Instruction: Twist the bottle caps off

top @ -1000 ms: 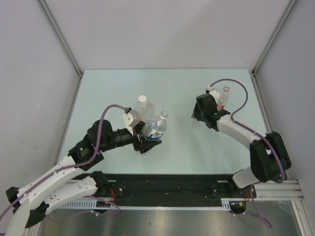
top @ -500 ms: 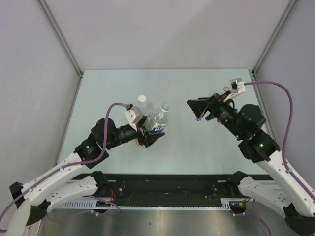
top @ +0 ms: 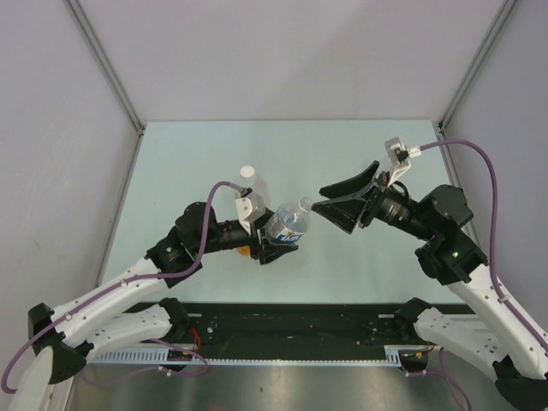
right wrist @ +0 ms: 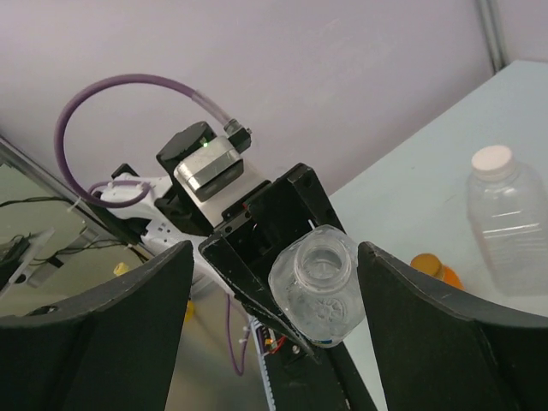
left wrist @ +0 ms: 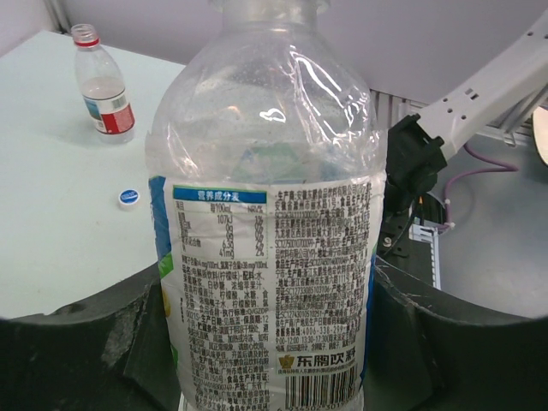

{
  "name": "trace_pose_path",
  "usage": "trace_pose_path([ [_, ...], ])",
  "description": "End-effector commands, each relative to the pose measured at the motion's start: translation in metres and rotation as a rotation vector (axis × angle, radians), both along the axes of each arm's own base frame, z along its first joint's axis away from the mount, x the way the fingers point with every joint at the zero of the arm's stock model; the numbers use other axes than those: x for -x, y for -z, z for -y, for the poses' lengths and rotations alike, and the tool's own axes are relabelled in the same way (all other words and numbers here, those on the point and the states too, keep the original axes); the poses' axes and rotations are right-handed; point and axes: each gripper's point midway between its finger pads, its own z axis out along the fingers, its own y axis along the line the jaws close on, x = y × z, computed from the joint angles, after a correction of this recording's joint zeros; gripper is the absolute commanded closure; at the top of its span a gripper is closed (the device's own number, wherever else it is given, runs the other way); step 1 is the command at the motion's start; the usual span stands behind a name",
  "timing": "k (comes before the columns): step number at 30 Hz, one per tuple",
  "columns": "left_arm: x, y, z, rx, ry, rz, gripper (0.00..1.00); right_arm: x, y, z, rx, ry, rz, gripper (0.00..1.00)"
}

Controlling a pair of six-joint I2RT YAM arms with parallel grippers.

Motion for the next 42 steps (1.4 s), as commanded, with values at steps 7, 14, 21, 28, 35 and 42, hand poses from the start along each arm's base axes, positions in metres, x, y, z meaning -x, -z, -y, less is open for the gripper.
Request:
trace_pose_path([
  [7, 0.009, -0.031, 0.003, 0.075, 0.060, 0.054, 0.99, -0.005, 0.025, -0.015, 0.090, 0.011, -0.011, 0.18],
  [14, 0.012, -0.027, 0.004, 0.072, 0.076, 0.038, 0.99, -0.017, 0.040, -0.024, 0.136, 0.052, -0.037, 0.20],
  [21, 0.012, -0.024, 0.004, 0.065, 0.076, 0.032, 0.99, -0.016, 0.041, -0.029, 0.144, 0.040, -0.031, 0.48],
  [28, 0.003, -0.024, 0.002, 0.051, 0.020, 0.033, 0.87, -0.012, 0.038, -0.027, 0.139, 0.033, -0.021, 0.92],
  [35, -0.020, -0.032, -0.016, 0.002, -0.154, 0.035, 0.00, -0.011, 0.017, -0.009, 0.128, 0.104, 0.031, 1.00],
  [42, -0.021, -0.062, -0.051, 0.026, -0.281, 0.111, 0.00, -0.037, 0.001, 0.020, 0.187, 0.325, 0.060, 1.00],
])
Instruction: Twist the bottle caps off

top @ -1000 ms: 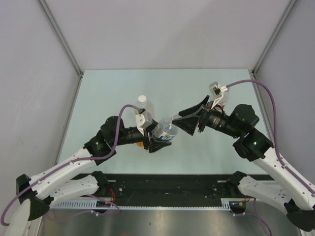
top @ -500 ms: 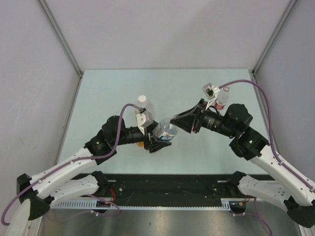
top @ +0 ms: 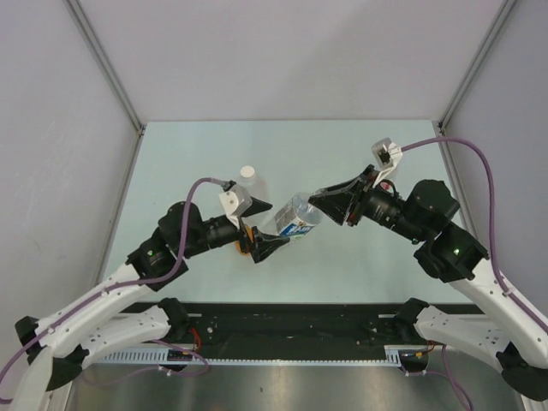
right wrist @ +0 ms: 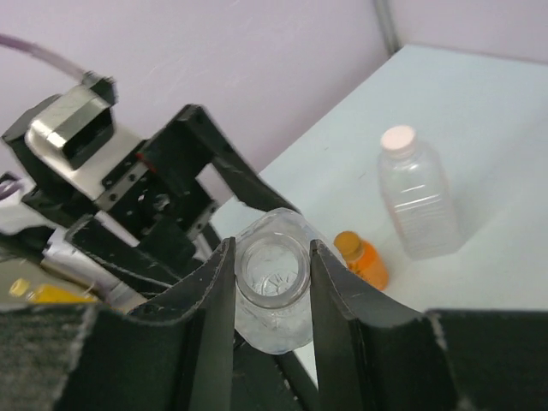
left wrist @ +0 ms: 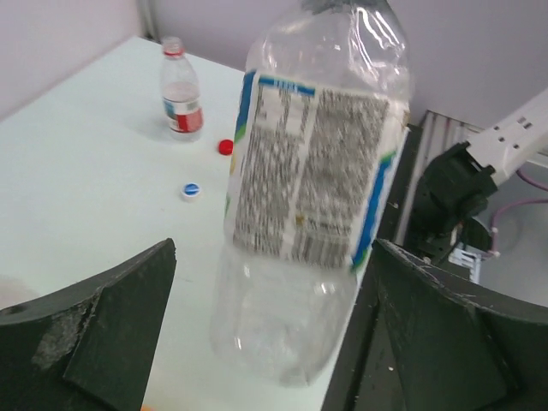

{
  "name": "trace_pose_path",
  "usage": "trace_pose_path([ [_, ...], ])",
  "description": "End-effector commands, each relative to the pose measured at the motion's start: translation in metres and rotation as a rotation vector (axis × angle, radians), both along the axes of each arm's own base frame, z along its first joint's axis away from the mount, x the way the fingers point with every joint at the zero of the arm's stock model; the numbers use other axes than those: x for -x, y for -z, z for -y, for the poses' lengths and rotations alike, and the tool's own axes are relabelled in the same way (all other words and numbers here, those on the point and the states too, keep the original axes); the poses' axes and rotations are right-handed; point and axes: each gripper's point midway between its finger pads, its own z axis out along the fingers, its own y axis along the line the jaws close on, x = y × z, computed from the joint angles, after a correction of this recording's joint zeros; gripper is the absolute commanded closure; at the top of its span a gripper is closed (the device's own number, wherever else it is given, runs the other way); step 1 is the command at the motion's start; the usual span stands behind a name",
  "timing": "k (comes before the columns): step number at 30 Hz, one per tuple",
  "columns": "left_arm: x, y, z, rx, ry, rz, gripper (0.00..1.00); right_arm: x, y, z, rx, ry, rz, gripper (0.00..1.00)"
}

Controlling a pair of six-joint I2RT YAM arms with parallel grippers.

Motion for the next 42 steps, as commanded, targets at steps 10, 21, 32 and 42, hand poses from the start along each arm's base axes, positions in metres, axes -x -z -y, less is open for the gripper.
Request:
trace_pose_path([
  [10, 0.009, -0.069, -0.085, 0.148, -0.256, 0.222, 0.00, -0.150, 0.015, 0.110, 0.234, 0.903, -0.008, 1.00],
  [21, 0.014, -0.052, -0.094, 0.140, -0.269, 0.216, 0.00, -0.264, 0.093, 0.128, 0.331, 1.088, -0.119, 1.00],
  [32, 0.011, -0.037, -0.092, 0.119, -0.273, 0.204, 0.00, -0.305, 0.141, 0.134, 0.412, 1.134, -0.155, 1.00],
  [42, 0.005, -0.028, -0.089, 0.084, -0.281, 0.199, 0.00, -0.323, 0.164, 0.137, 0.475, 1.143, -0.171, 1.00],
])
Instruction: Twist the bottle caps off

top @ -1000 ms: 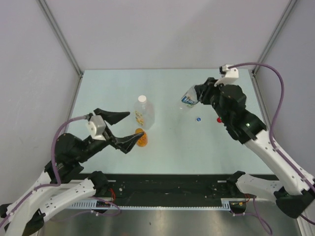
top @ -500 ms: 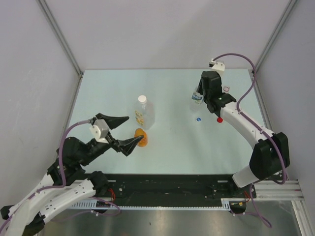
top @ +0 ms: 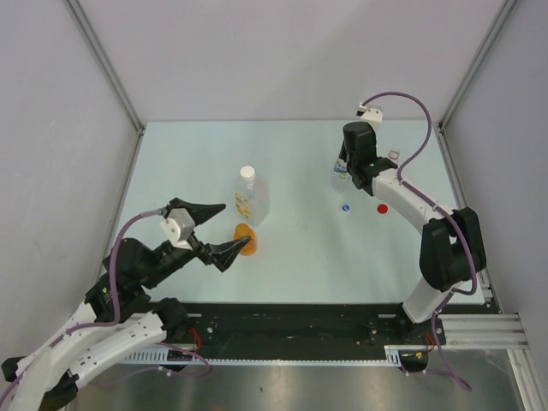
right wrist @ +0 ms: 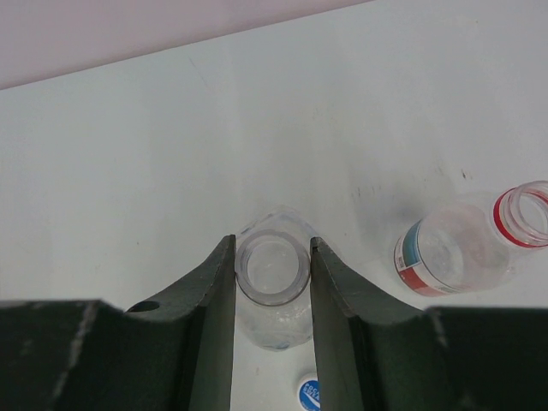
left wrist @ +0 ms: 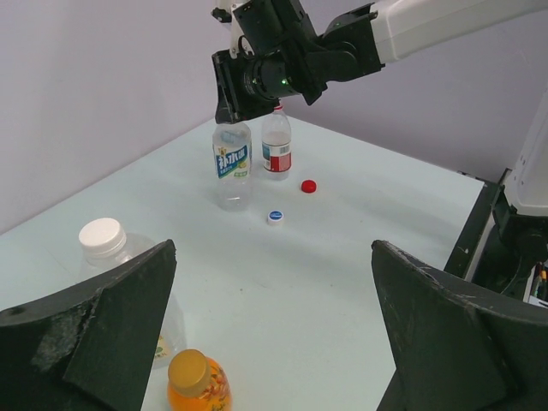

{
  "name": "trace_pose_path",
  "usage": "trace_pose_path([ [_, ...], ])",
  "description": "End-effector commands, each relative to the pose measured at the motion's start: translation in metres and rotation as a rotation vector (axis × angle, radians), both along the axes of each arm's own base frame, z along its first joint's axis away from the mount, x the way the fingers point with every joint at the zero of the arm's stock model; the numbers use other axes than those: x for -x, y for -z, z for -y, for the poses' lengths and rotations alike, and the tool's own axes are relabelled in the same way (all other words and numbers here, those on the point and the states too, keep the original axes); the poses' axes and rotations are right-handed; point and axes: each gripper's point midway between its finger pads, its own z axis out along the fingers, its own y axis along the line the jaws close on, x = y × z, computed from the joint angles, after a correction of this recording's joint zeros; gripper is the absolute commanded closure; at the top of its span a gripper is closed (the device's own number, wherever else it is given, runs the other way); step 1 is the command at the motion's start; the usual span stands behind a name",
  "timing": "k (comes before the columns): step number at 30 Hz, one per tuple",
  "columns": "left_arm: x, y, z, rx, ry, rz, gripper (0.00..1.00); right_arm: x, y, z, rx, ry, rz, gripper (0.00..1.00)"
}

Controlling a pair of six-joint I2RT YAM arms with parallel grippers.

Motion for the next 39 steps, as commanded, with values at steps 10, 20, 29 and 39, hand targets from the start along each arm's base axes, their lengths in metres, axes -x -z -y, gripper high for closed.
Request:
trace_pose_path([
  [10, -0.009, 0.010, 0.001, -0.039, -0.032, 0.007, 0.00, -0.016, -0.014, 0.003, -0.013, 0.027, 0.046, 0.96],
  [20, -0.009, 0.011, 0.001, -0.038, -0.029, 0.009, 0.00, -0.013, -0.013, 0.001, -0.037, 0.019, 0.032, 0.62],
  [29, -0.008, 0.013, 0.003, -0.038, -0.018, 0.001, 0.00, -0.010, -0.024, 0.001, -0.050, 0.012, 0.050, 0.39],
  [39, -0.009, 0.010, 0.004, -0.032, -0.019, 0.003, 0.00, 0.002, -0.062, 0.001, -0.085, -0.001, 0.120, 0.35],
])
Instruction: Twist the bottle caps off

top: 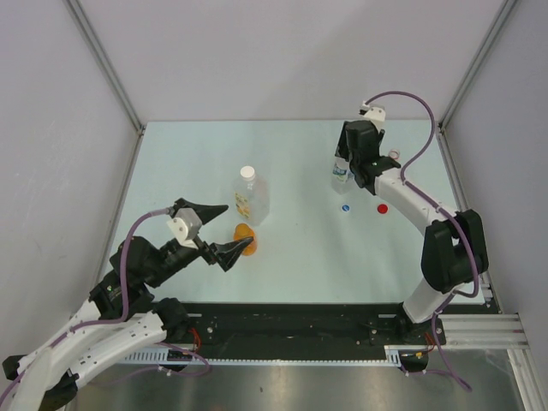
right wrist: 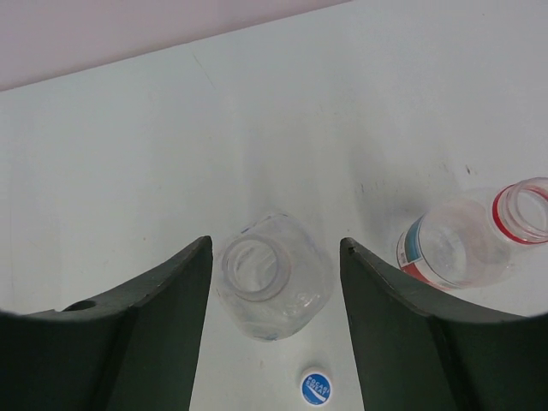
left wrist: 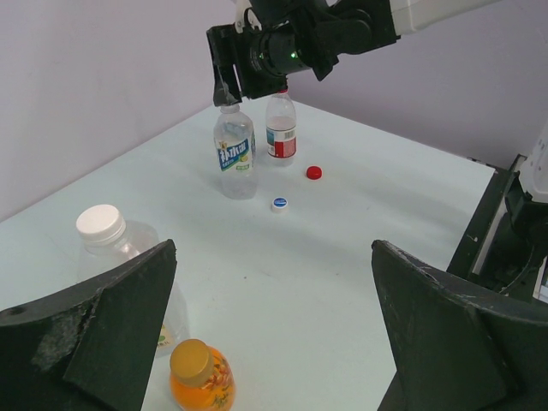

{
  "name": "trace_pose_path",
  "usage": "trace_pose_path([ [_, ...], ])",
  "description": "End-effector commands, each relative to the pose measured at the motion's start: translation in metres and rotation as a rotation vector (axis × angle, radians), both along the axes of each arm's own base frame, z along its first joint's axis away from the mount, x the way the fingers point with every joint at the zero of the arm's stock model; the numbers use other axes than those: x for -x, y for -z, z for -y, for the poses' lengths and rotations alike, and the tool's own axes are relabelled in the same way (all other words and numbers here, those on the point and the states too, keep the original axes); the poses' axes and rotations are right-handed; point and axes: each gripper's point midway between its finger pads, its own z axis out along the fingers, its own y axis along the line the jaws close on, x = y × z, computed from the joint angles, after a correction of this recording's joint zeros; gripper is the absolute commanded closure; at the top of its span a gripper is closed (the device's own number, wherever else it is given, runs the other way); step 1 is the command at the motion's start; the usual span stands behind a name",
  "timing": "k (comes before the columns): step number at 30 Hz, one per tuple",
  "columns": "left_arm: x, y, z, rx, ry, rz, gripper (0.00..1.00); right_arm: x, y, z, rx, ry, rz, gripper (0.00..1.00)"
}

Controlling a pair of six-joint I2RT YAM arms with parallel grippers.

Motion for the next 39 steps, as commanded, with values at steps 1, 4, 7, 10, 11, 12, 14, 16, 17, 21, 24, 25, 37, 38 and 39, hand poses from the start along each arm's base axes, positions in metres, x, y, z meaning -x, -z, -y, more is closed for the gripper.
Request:
trace_pose_path([
  [1, -0.004, -0.004, 0.001, 0.004, -0.008, 0.020, 0.00, 0.005, -0.074, 0.001, -0.072, 0.008, 0.155, 0.35],
  [4, -0.003, -0.006, 0.000, 0.009, -0.011, 0.024, 0.00, 0.018, -0.084, -0.007, -0.067, -0.006, 0.160, 0.35],
  [7, -0.006, -0.009, -0.005, 0.020, -0.041, 0.024, 0.00, 0.043, -0.109, -0.028, -0.063, -0.063, 0.199, 0.35],
  [10, -0.025, -0.010, -0.026, 0.049, -0.205, 0.003, 0.00, 0.076, -0.131, -0.073, -0.094, -0.218, 0.234, 0.35],
  [11, -0.033, -0.006, -0.033, 0.065, -0.269, -0.031, 0.00, 0.085, -0.135, -0.090, -0.105, -0.288, 0.244, 0.35],
  [12, -0.040, -0.001, -0.039, 0.055, -0.325, -0.056, 0.00, 0.098, -0.141, -0.109, -0.128, -0.382, 0.247, 0.35],
  [14, -0.058, 0.008, -0.058, 0.047, -0.493, -0.119, 0.00, 0.121, -0.141, -0.143, -0.155, -0.498, 0.247, 0.34],
  [16, -0.066, 0.023, -0.066, 0.013, -0.575, -0.185, 0.00, 0.136, -0.144, -0.164, -0.228, -0.570, 0.241, 0.33],
  [17, -0.070, 0.023, -0.073, 0.013, -0.621, -0.203, 0.00, 0.142, -0.146, -0.174, -0.263, -0.603, 0.250, 0.32],
  [21, -0.077, 0.044, -0.082, -0.003, -0.688, -0.303, 0.00, 0.151, -0.149, -0.210, -0.308, -0.710, 0.277, 0.24],
  [24, -0.077, 0.052, -0.092, 0.010, -0.733, -0.337, 0.00, 0.152, -0.141, -0.233, -0.300, -0.758, 0.287, 0.20],
  [25, -0.076, 0.055, -0.096, 0.016, -0.744, -0.345, 0.00, 0.150, -0.131, -0.242, -0.295, -0.770, 0.273, 0.19],
  [37, -0.060, 0.092, -0.117, -0.021, -0.794, -0.421, 0.00, 0.124, -0.090, -0.282, -0.244, -0.745, 0.237, 0.17],
  [38, -0.058, 0.093, -0.118, -0.021, -0.794, -0.421, 0.00, 0.123, -0.090, -0.283, -0.244, -0.741, 0.239, 0.17],
  [39, -0.058, 0.094, -0.119, -0.023, -0.796, -0.422, 0.00, 0.120, -0.085, -0.285, -0.236, -0.734, 0.234, 0.17],
])
